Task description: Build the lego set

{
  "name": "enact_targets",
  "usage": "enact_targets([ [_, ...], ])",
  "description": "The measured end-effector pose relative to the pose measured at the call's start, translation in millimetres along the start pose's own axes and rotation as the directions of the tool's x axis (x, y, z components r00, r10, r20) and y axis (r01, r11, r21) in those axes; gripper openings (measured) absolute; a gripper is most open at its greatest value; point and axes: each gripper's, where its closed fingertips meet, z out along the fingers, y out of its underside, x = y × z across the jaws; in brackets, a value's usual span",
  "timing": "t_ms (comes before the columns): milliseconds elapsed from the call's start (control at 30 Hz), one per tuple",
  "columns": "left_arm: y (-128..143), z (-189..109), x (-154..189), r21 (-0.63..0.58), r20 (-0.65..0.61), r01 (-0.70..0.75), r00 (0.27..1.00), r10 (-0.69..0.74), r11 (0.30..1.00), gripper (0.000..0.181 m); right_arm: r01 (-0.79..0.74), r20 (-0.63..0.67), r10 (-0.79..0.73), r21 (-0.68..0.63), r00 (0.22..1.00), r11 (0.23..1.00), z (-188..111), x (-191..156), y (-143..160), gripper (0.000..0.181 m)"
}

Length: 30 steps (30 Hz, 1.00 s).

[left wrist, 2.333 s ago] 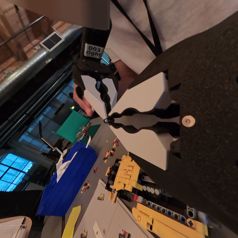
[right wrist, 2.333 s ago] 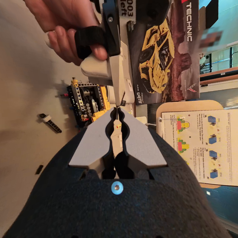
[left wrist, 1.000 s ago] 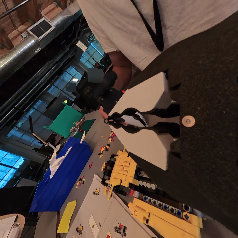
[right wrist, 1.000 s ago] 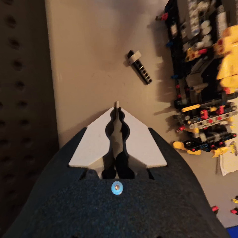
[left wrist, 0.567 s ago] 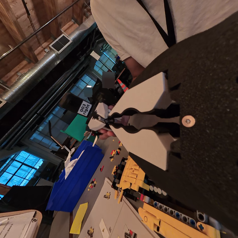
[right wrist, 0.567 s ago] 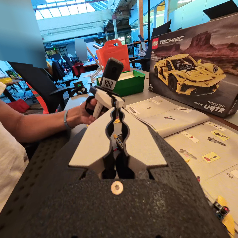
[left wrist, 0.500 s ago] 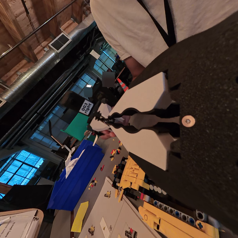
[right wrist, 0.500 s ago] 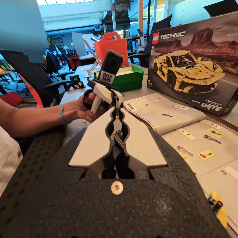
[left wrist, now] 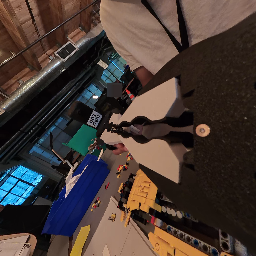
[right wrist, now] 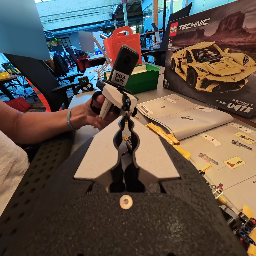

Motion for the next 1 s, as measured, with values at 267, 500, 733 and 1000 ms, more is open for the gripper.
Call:
enact_targets([
  [267, -6.9, -0.1, 2.8, 0.044, -0.020, 0.002, 1.000, -0.001, 0.999, 0.006, -0.077, 0.037, 0.074, 0.090, 0.997, 0.993, -6.7, 1.1, -9.4, 0.003],
  [500, 7.8, 7.1, -3.4, -0.043, 0.034, -0.032, 0.999, 0.033, 0.999, 0.007, 0.152, -0.077, -0.154, -0.035, 0.985, 0.988, -6.0, 0.6, 4.0, 0.003],
  [733, 17.0, 8.0, -11.8, -0.113, 0.101, -0.049, 0.993, 0.061, 0.992, 0.007, 0.225, -0.126, -0.241, -0.128, 0.962, 0.966, -6.7, 5.4, 15.3, 0.002],
  [1000, -8.7, -1.0, -6.6, 0.029, 0.090, -0.087, 0.992, 0.084, 0.996, 0.006, 0.132, -0.104, -0.132, -0.009, 0.986, 0.991, -13.3, 8.0, 0.1, 0.002],
])
